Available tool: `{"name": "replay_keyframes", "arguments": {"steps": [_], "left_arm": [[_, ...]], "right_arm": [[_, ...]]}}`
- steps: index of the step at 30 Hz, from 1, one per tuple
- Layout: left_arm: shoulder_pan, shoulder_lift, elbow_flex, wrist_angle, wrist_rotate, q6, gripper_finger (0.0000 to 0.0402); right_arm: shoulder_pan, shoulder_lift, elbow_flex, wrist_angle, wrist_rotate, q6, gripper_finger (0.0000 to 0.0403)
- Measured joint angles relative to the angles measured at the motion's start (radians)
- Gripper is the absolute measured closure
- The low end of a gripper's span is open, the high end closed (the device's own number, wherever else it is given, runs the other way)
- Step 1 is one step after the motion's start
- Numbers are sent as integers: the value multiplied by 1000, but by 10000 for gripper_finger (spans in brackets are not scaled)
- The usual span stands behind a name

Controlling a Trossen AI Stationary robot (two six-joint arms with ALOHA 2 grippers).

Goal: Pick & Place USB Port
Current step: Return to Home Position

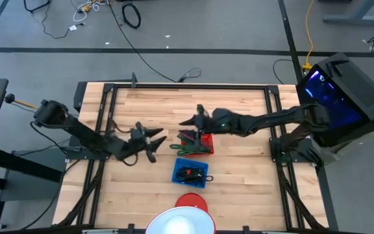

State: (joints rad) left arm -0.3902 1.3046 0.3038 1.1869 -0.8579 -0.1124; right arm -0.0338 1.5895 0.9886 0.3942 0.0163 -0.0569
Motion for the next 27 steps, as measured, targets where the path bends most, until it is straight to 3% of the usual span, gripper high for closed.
{"name": "replay_keyframes", "arguments": {"steps": [3, 7, 9, 12, 15, 18, 20, 24, 27], "left_arm": [[27, -83, 1, 89, 109, 184, 211], [14, -313, 1, -79, -1, 334, 211], [-5, -465, 3, -280, -80, 332, 211], [-47, -695, 64, -737, -164, 222, 211], [-79, -834, 181, -1170, -114, 14, 211], [-98, -861, 299, -1487, -51, -132, 211], [-104, -857, 354, -1614, -38, -184, 211], [-103, -826, 363, -1743, -27, -221, 211], [-100, -807, 326, -1746, -55, -225, 211]], "right_arm": [[-18, -107, 0, -69, -62, -31, 270], [-22, -301, 0, -259, -89, -46, 270], [-13, -393, -14, -363, -87, -38, 270], [10, -538, -85, -418, -75, -15, 270], [36, -684, -189, -397, -36, 47, 270], [60, -819, -290, -401, 18, 76, 270], [73, -901, -347, -408, 56, 96, 270], [93, -1031, -461, -414, 80, 159, 270], [112, -1123, -531, -414, 61, 180, 270]]}}
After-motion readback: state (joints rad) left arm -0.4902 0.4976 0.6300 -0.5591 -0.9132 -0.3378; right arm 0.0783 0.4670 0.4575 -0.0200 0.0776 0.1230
